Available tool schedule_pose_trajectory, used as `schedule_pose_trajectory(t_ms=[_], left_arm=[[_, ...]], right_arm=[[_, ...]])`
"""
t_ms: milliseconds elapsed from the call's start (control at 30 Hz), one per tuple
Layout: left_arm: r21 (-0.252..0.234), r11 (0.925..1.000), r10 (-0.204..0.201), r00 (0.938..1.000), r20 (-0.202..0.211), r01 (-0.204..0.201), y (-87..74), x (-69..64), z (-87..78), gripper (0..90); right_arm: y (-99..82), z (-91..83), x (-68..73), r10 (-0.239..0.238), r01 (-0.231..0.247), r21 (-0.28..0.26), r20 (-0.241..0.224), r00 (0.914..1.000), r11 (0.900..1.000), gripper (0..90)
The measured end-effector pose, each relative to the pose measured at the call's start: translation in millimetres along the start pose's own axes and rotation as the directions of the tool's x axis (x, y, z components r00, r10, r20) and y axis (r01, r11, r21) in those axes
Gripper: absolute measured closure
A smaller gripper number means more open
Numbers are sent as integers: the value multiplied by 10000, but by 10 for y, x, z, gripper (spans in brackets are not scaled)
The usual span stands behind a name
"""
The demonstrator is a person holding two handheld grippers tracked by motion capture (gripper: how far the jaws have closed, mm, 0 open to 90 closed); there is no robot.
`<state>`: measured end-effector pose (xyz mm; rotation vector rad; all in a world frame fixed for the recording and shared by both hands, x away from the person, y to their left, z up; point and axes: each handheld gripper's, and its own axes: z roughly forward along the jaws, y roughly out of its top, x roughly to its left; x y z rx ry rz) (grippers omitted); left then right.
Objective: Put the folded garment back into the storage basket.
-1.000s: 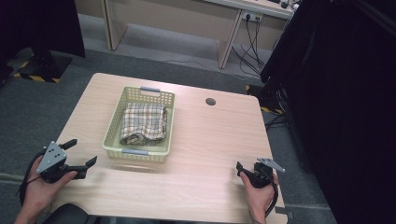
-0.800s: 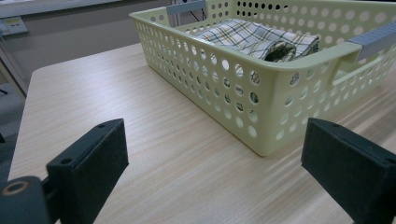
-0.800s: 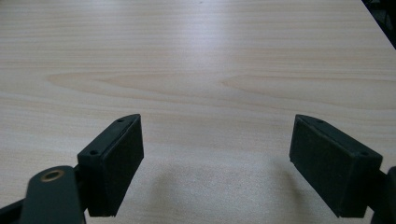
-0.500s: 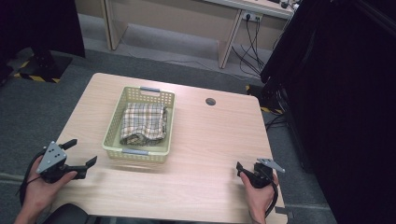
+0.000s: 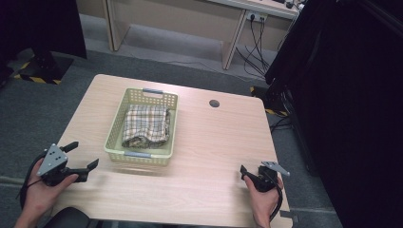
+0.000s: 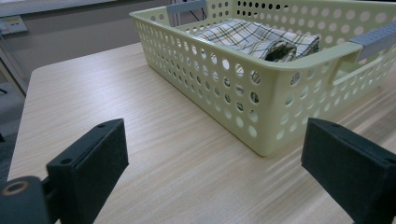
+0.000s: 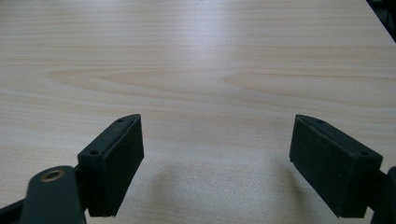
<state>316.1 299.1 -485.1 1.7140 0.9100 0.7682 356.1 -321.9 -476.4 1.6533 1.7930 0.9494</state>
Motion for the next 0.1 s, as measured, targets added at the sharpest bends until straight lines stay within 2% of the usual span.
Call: schedule_pose_trajectory(t_ms=[100], left_arm=[[12,10000,-5,10000,-9,5,0,0,1,67]], right_arm=[[-2,-3,5,-19,18,-7,-16,10000,10000,185]])
